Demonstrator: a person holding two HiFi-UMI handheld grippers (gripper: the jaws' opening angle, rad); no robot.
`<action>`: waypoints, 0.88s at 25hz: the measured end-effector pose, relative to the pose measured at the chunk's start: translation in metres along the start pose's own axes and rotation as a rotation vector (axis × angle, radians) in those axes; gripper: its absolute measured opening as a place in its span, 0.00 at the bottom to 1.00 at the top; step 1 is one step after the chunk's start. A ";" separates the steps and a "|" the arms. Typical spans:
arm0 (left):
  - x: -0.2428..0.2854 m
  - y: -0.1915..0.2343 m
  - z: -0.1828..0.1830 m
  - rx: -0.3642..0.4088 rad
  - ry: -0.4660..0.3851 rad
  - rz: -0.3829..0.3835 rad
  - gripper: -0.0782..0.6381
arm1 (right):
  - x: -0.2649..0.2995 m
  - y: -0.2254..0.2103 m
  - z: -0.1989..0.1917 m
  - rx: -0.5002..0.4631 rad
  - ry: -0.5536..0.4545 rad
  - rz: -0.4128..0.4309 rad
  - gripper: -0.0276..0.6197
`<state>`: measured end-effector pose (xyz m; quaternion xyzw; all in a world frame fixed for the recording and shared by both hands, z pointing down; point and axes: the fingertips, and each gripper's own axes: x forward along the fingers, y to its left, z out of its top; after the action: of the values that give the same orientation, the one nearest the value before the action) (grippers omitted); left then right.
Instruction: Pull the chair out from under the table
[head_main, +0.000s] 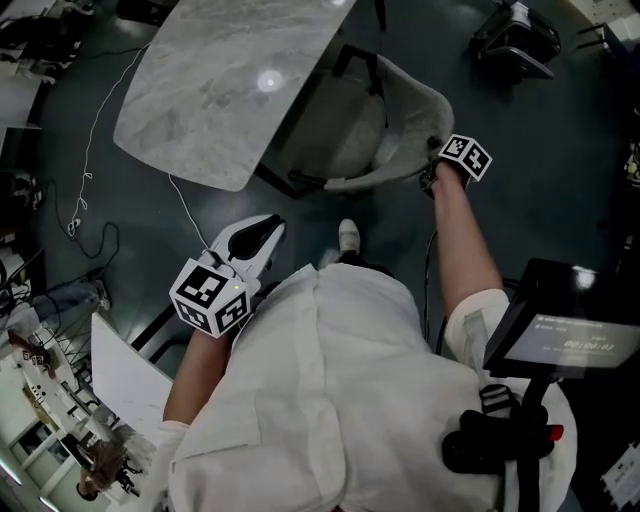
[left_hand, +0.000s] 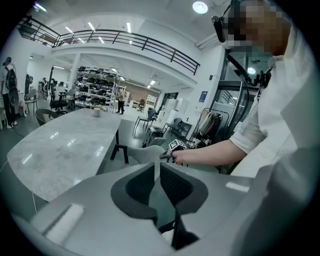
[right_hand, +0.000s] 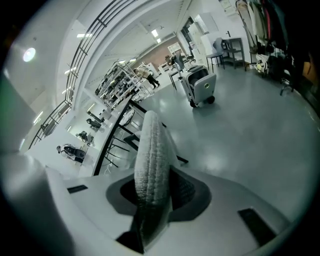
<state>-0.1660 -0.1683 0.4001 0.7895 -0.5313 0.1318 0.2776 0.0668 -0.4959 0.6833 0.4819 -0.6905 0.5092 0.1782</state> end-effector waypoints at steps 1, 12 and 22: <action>-0.001 0.000 0.000 0.000 0.000 0.003 0.15 | 0.000 0.000 0.001 0.012 -0.001 -0.002 0.19; -0.004 0.002 0.000 0.005 -0.010 0.015 0.15 | -0.001 -0.003 0.011 0.085 -0.034 -0.024 0.19; 0.013 -0.002 -0.004 0.023 -0.001 -0.033 0.15 | -0.020 -0.044 0.012 0.114 -0.051 -0.056 0.19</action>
<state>-0.1586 -0.1752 0.4094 0.8014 -0.5166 0.1331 0.2704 0.1160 -0.4976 0.6869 0.5233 -0.6509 0.5300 0.1469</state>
